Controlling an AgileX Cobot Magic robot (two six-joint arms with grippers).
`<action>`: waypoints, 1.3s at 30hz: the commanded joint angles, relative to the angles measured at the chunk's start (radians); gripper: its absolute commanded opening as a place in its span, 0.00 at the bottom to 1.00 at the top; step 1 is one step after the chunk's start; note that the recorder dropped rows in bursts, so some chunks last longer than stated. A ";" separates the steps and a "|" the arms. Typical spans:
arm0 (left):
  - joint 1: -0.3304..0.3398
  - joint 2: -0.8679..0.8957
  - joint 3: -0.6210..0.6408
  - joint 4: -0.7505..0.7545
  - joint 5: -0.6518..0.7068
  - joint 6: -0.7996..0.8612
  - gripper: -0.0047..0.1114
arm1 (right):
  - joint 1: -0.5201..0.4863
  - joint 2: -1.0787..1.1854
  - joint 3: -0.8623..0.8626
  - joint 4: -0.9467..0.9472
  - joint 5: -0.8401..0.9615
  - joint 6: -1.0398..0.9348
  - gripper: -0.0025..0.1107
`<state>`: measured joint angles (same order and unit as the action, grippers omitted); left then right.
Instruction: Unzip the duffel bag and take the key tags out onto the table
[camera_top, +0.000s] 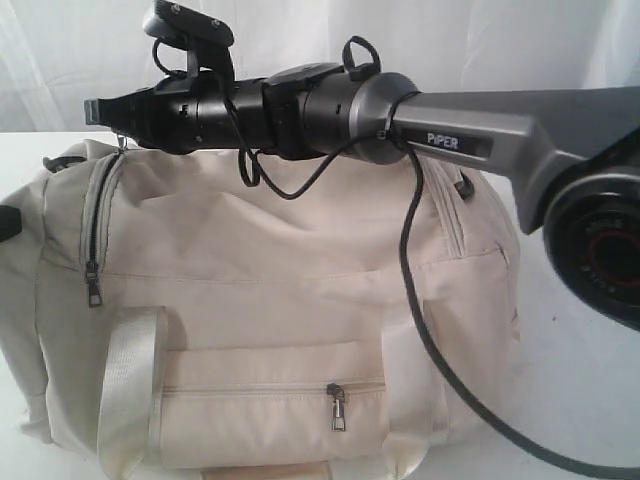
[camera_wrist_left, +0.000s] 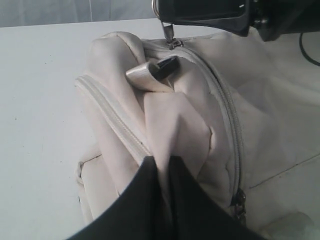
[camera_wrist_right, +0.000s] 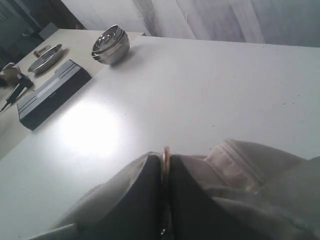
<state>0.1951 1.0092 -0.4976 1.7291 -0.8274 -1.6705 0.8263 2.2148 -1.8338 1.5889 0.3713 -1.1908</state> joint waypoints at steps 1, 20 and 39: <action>0.002 -0.009 -0.003 0.015 -0.019 0.004 0.04 | -0.009 0.066 -0.074 0.003 -0.119 -0.019 0.02; 0.002 -0.009 -0.003 0.015 0.055 -0.030 0.04 | -0.011 0.133 -0.120 0.003 -0.352 -0.068 0.02; 0.002 -0.009 -0.003 0.015 0.218 -0.134 0.04 | -0.012 0.023 -0.071 -0.020 -0.415 -0.164 0.02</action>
<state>0.1951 1.0092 -0.4976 1.7454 -0.6905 -1.7975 0.8307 2.2723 -1.9346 1.5813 0.0118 -1.3021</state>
